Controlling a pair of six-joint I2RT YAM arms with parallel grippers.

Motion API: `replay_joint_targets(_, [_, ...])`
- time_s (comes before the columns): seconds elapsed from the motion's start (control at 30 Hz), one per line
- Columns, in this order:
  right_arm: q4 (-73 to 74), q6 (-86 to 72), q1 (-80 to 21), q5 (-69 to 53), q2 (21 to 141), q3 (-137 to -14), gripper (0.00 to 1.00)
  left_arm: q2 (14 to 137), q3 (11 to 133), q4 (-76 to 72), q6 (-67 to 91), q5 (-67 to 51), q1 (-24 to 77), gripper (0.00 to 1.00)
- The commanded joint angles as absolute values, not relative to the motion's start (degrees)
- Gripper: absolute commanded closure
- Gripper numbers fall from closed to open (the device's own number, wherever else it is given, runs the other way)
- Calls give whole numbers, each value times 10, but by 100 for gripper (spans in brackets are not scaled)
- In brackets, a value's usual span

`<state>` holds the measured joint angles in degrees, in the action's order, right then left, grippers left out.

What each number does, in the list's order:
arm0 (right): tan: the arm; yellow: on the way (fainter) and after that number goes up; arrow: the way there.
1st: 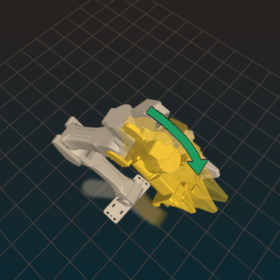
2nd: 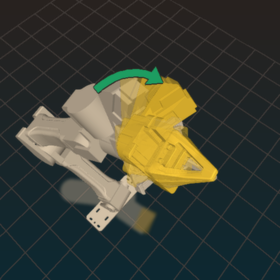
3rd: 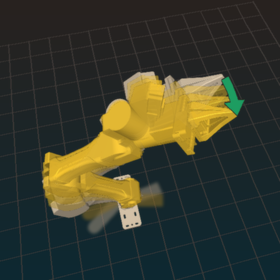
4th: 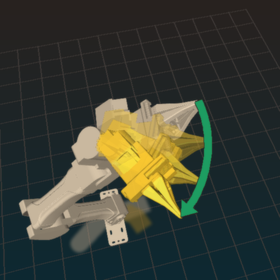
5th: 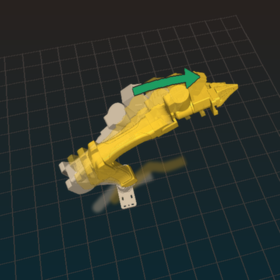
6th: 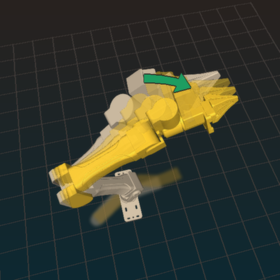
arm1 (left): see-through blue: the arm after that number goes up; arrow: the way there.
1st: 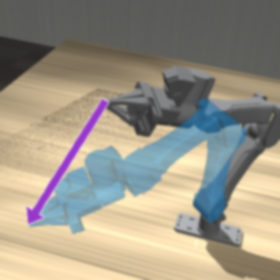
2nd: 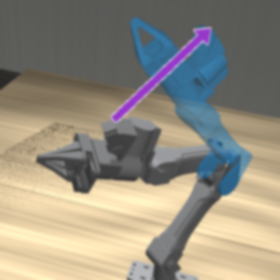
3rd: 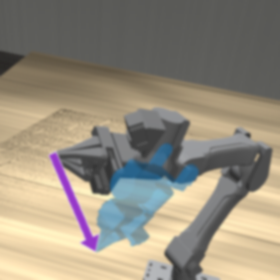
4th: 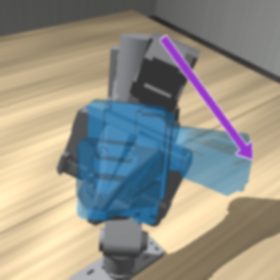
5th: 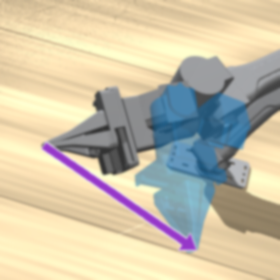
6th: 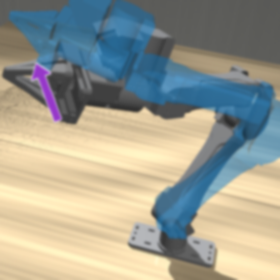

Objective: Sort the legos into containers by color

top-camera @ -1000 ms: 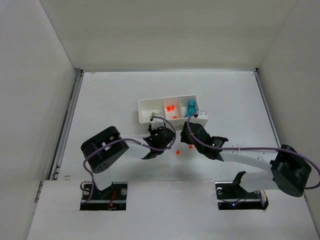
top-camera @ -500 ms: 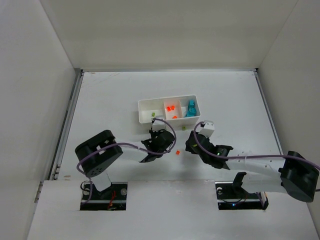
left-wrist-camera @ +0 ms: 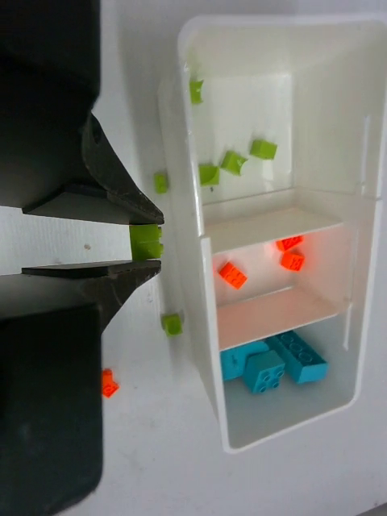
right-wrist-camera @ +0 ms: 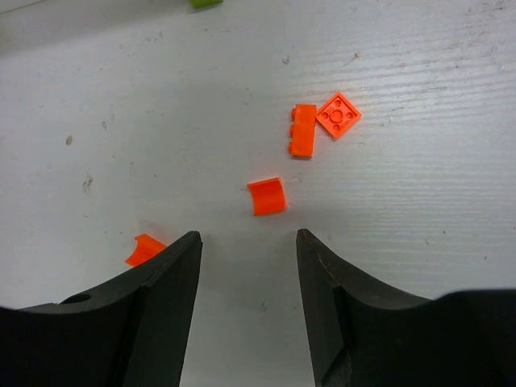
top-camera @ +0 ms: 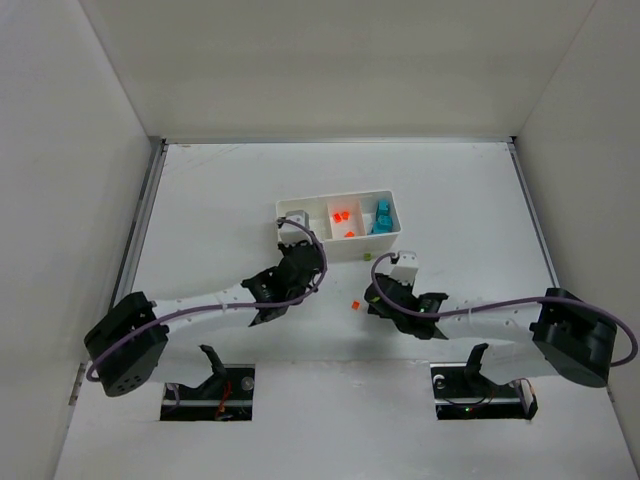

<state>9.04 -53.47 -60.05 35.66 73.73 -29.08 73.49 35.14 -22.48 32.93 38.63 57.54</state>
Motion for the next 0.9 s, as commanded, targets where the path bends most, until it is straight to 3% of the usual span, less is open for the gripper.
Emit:
replay_joint_targets(0.0, [98,-542,-603,374,755,-308,44,722,368,-207,303,365,531,86])
replay_joint_targets(0.43, [132,-548,-598,397,808,-346,50,834,439,-216,288,284,392,85])
replay_joint_targets(0.77, [140,-543,-596,398,819,-355,51,911,475,-230,276,295,380,83])
replay_joint_targets(0.87, [140,-543,-593,397,820,-355,53,911,474,-230,279,298,382,77])
